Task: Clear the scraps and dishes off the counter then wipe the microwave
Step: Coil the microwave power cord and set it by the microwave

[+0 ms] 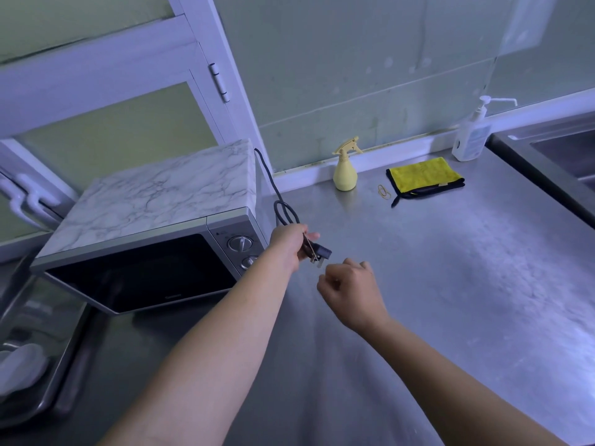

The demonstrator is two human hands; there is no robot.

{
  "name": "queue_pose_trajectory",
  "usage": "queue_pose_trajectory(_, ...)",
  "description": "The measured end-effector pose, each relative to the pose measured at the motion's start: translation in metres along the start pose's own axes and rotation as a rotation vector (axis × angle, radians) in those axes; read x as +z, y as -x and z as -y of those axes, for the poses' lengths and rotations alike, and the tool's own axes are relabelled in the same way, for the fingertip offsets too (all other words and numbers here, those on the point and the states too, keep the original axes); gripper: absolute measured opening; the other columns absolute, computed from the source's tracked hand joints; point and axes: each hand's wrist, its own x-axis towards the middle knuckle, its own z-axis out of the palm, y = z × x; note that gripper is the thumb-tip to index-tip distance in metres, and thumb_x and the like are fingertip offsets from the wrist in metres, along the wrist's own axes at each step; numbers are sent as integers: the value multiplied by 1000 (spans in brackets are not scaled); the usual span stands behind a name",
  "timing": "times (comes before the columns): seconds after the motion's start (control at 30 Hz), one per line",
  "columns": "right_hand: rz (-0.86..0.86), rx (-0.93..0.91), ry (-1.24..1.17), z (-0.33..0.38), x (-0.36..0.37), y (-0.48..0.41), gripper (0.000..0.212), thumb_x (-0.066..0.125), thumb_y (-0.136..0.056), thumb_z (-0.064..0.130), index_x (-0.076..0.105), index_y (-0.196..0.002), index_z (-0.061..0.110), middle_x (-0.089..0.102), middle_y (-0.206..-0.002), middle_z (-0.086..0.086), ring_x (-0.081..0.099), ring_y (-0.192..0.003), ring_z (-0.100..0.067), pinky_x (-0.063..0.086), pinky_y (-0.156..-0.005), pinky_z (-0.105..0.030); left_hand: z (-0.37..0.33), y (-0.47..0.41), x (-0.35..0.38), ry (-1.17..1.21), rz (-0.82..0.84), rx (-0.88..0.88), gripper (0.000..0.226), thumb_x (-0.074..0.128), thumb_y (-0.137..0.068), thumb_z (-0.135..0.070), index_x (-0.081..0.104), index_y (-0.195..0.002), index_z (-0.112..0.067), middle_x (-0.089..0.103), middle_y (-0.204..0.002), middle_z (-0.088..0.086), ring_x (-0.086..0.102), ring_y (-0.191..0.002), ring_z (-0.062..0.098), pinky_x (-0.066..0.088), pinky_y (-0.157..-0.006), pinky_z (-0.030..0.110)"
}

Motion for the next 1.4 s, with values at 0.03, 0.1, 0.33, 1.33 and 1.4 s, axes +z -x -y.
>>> queue_pose_trajectory(0.03,-32,32,-14,-2,-5,-2,54,62,-80,4,19,-55,26,24,-48,7,38,-59,-29,33,-66,-39,0,-1,-2,-12,17,4,5,49,-100,-9,50,-104,-8,71,-78,7,64,-57,13,50,-51,24)
queue_pose_trajectory(0.1,-89,144,-83,-9,-16,-7,50,62,-79,4,22,-54,22,24,-49,2,31,-55,-27,30,-57,-36,0,-1,-8,-54,55,21,6,51,-100,-12,52,-97,-8,72,-79,5,61,-58,15,49,-55,27)
queue_pose_trajectory(0.33,-165,519,-471,-19,-45,-50,37,65,-77,12,40,-50,15,38,-44,4,28,-41,-10,25,-40,-23,-6,0,-35,-314,113,156,10,54,-99,-16,53,-106,-9,75,-84,4,57,-71,19,46,-70,32)
queue_pose_trajectory(1.33,652,345,182,12,-48,-120,25,89,-72,26,79,-88,10,62,-55,0,58,-49,-11,43,-47,-16,-10,11,-42,459,348,-130,51,65,-83,-67,64,-76,-16,53,-65,-2,36,-43,11,39,-43,18)
queue_pose_trajectory(1.4,772,357,171,10,-56,-125,28,89,-71,39,80,-83,15,62,-57,-2,56,-54,-14,45,-57,-19,-8,10,-42,488,335,-178,61,55,-85,-73,64,-77,-14,55,-68,2,37,-43,12,40,-44,18)
